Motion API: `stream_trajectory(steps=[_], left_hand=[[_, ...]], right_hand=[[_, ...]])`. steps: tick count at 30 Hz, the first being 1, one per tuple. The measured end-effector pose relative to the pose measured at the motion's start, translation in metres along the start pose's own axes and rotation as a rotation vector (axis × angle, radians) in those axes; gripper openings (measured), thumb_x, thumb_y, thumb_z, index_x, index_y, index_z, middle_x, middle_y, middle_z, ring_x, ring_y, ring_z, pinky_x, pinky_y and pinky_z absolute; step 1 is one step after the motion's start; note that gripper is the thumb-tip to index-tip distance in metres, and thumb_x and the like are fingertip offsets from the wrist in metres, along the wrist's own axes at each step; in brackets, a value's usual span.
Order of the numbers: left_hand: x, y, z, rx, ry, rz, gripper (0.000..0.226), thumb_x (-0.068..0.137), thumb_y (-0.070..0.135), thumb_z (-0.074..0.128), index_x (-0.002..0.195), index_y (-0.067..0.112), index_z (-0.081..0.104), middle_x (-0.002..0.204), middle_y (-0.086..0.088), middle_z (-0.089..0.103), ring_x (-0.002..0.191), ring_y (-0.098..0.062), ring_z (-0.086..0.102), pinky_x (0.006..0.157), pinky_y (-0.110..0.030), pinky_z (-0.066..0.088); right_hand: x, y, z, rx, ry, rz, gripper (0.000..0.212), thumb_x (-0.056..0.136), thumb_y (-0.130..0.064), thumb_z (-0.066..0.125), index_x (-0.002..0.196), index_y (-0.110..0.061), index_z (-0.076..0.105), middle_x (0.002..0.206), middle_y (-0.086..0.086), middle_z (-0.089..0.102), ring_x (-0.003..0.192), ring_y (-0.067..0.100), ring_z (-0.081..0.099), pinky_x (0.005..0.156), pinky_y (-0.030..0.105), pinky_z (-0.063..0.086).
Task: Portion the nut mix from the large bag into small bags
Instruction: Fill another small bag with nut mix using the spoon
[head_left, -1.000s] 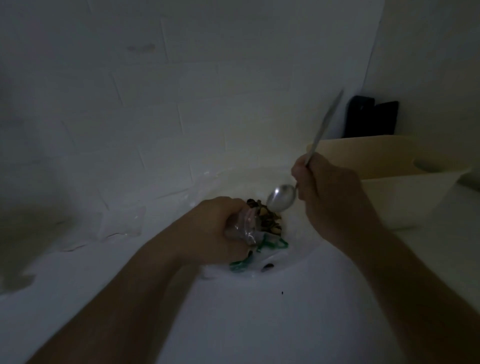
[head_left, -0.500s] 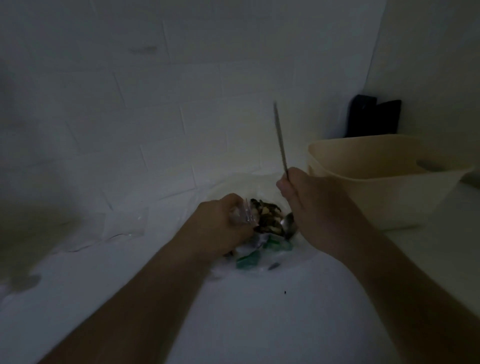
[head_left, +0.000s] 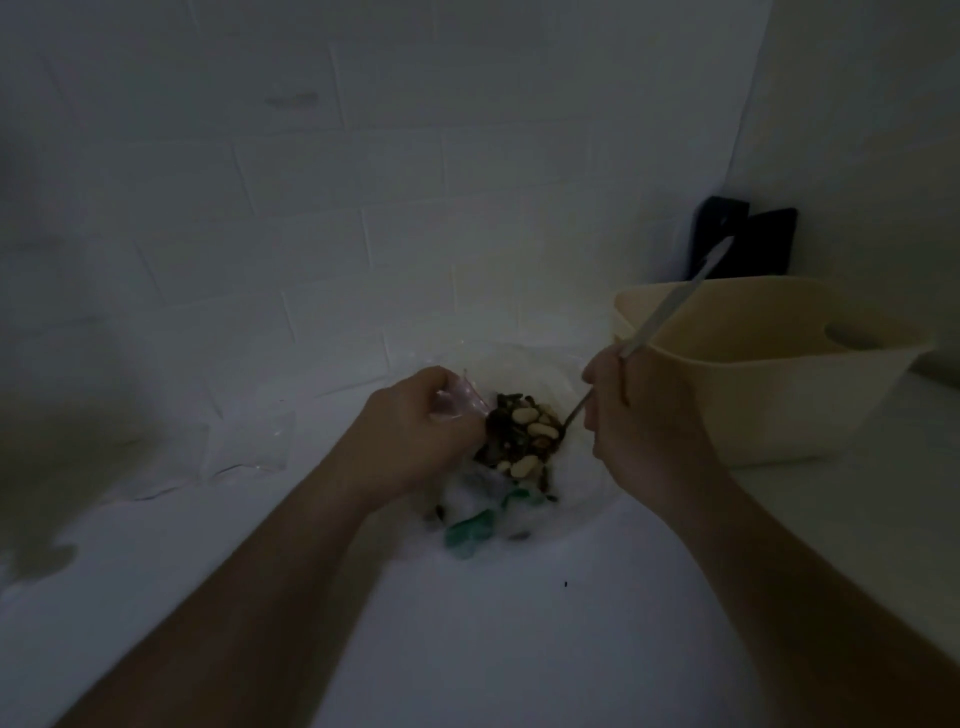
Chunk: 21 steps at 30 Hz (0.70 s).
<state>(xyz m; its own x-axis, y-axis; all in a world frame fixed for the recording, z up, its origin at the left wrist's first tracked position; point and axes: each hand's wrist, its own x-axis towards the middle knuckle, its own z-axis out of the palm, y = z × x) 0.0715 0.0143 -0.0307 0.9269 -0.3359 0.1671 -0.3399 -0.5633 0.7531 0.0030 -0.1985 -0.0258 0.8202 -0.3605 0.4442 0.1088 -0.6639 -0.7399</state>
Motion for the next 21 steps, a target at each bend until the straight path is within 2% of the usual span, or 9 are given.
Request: stream_trajectory(steps=[2,4,6,8,12,15,17,21], left_hand=[[0.0,-0.001,-0.004,0.064,0.039,0.013,0.016,0.087,0.039,0.07,0.103,0.034,0.068,0.098,0.016,0.07,0.085,0.006,0.063,0.066,-0.016,0.043],[-0.001,0.002,-0.006,0.054,0.068,0.063,0.02,0.088,0.034,0.07,0.108,0.033,0.067,0.097,0.016,0.069,0.085,0.002,0.064,0.069,-0.019,0.044],[-0.001,0.002,-0.006,0.027,0.061,0.106,0.032,0.089,0.031,0.071,0.119,0.038,0.061,0.097,0.014,0.068,0.082,-0.001,0.064,0.072,-0.024,0.047],[0.0,0.0,-0.004,0.002,0.021,0.12,0.041,0.088,0.03,0.072,0.122,0.045,0.056,0.096,0.008,0.065,0.077,-0.009,0.062,0.071,-0.028,0.049],[0.001,-0.003,-0.003,-0.01,-0.086,0.088,0.043,0.086,0.039,0.079,0.119,0.05,0.056,0.098,0.004,0.057,0.072,-0.008,0.054,0.068,-0.026,0.044],[-0.001,-0.002,-0.006,0.006,-0.183,0.097,0.051,0.083,0.042,0.084,0.123,0.052,0.054,0.109,0.006,0.057,0.073,0.006,0.055,0.065,-0.012,0.045],[-0.002,0.0,-0.007,-0.005,-0.198,0.115,0.051,0.082,0.039,0.085,0.121,0.051,0.056,0.112,0.005,0.058,0.073,0.014,0.054,0.064,-0.004,0.042],[-0.003,0.003,-0.008,-0.039,-0.19,0.125,0.048,0.082,0.033,0.087,0.118,0.047,0.059,0.114,0.005,0.061,0.069,0.014,0.055,0.066,-0.004,0.045]], right_hand=[[0.001,-0.002,-0.004,0.032,0.031,-0.009,0.033,0.111,-0.022,0.034,0.093,-0.009,0.058,0.074,0.018,0.064,0.061,0.032,0.062,0.059,0.05,0.053],[0.0,-0.004,-0.007,0.036,0.056,-0.046,0.032,0.111,-0.023,0.034,0.09,-0.015,0.057,0.07,0.015,0.064,0.057,0.027,0.062,0.055,0.045,0.05],[-0.001,-0.005,-0.009,0.057,0.074,-0.059,0.032,0.111,-0.026,0.035,0.087,-0.022,0.055,0.068,0.005,0.064,0.054,0.014,0.06,0.052,0.031,0.048],[-0.002,-0.006,-0.009,0.07,0.081,-0.063,0.032,0.111,-0.026,0.035,0.085,-0.025,0.054,0.067,0.001,0.064,0.055,0.011,0.061,0.051,0.022,0.045],[-0.002,-0.009,-0.01,0.115,0.098,-0.046,0.032,0.111,-0.026,0.035,0.085,-0.024,0.054,0.067,0.002,0.063,0.053,0.015,0.061,0.047,0.019,0.042],[-0.002,-0.012,-0.011,0.094,0.1,-0.052,0.033,0.111,-0.028,0.035,0.085,-0.026,0.055,0.065,0.0,0.063,0.052,0.013,0.062,0.049,0.019,0.043],[-0.001,-0.012,-0.012,0.083,0.098,-0.054,0.033,0.111,-0.028,0.036,0.084,-0.027,0.055,0.065,-0.001,0.063,0.051,0.012,0.062,0.051,0.021,0.044],[-0.001,-0.011,-0.014,0.1,0.113,-0.056,0.033,0.111,-0.026,0.037,0.083,-0.027,0.055,0.06,-0.003,0.062,0.047,0.013,0.061,0.05,0.023,0.045]])
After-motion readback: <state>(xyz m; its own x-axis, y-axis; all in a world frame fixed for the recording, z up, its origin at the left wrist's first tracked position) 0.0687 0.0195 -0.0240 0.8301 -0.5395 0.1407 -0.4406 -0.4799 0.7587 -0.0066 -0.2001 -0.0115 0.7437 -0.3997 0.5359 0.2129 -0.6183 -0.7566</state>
